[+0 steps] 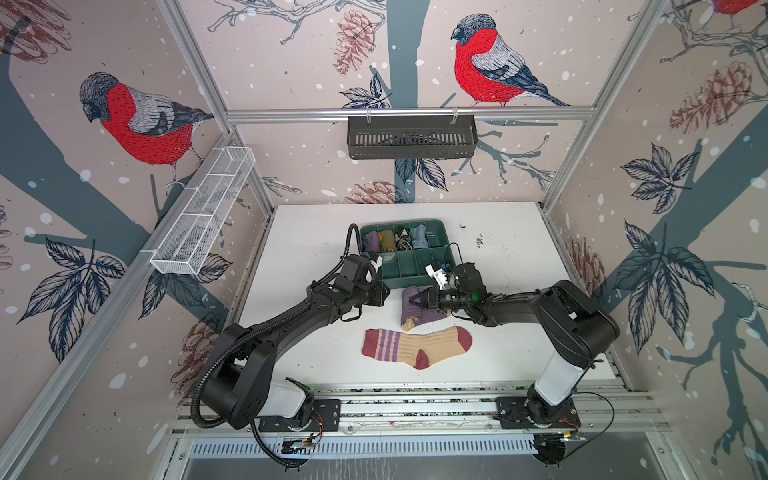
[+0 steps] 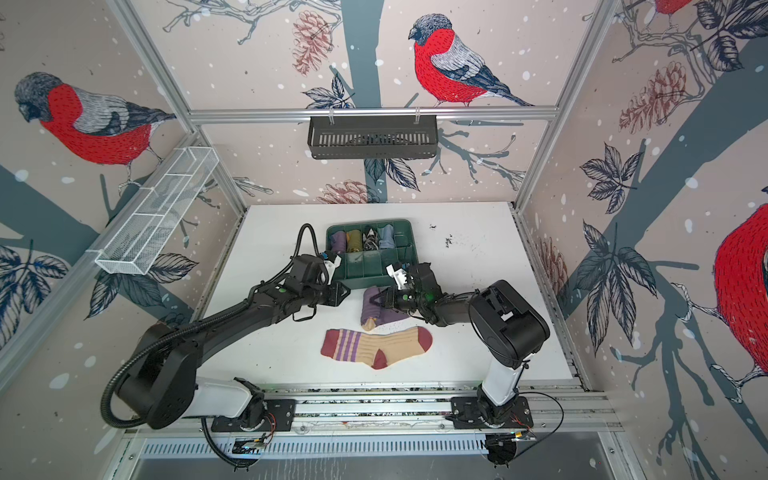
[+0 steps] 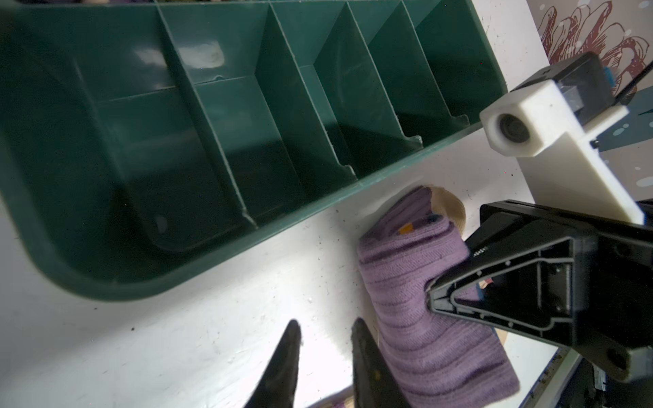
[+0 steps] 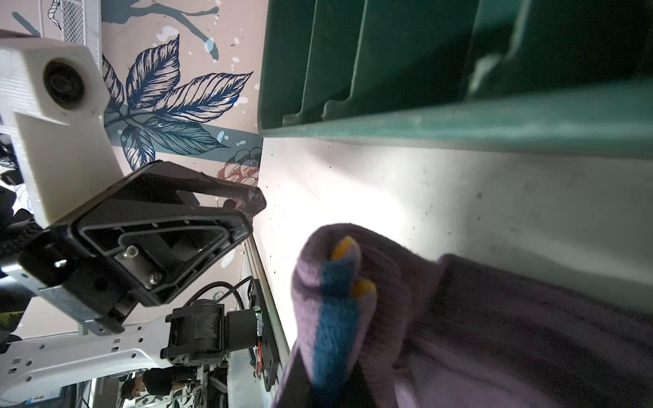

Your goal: Roll the socks

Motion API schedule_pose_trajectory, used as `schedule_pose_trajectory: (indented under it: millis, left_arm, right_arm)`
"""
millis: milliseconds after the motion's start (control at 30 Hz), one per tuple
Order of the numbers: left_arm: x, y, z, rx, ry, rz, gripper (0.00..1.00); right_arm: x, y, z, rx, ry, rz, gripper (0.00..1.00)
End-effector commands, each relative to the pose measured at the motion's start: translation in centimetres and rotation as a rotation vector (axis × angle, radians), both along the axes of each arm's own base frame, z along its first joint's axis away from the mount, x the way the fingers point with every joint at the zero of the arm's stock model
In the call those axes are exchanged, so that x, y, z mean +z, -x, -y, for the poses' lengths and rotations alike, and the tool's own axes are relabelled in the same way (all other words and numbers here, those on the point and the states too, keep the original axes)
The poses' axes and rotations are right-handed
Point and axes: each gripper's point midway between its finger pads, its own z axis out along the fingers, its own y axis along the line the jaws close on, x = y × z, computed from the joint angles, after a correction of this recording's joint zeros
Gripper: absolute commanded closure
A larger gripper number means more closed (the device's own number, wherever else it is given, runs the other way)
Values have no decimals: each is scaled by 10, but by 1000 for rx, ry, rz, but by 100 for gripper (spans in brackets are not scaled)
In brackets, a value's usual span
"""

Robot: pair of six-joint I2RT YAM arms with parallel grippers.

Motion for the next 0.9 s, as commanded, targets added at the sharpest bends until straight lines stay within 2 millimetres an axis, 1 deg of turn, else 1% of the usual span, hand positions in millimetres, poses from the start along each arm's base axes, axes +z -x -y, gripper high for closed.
schedule_pose_trajectory:
  millis: [0, 233, 433, 533, 600, 700, 800, 867]
  left_arm:
    - [5, -2, 11, -33, 16, 17, 73]
    - [1, -2, 24, -65, 16, 4, 74]
    - [3, -3, 37, -94, 16, -1, 74]
    - [0, -1, 43, -109, 13, -9, 75]
    - [-2, -2, 44, -110, 8, -11, 75]
    - [-3, -3, 43, -108, -2, -17, 75]
    - [-4, -2, 43, -112, -12, -24, 75]
    - [-5, -2, 42, -111, -17, -25, 76]
  right_arm:
    - [-11, -6, 7, -13, 88, 33, 92]
    - [-32, -8, 24, -41, 186, 20, 91]
    - [-35, -6, 29, -45, 170, 5, 90]
    - [-37, -5, 29, -47, 158, -4, 90]
    - [-30, -3, 24, -34, 91, -13, 90]
    - [-8, 0, 12, -12, -35, -15, 90]
    - [5, 2, 3, 6, -85, -2, 90]
    - [11, 2, 0, 9, -106, -1, 90]
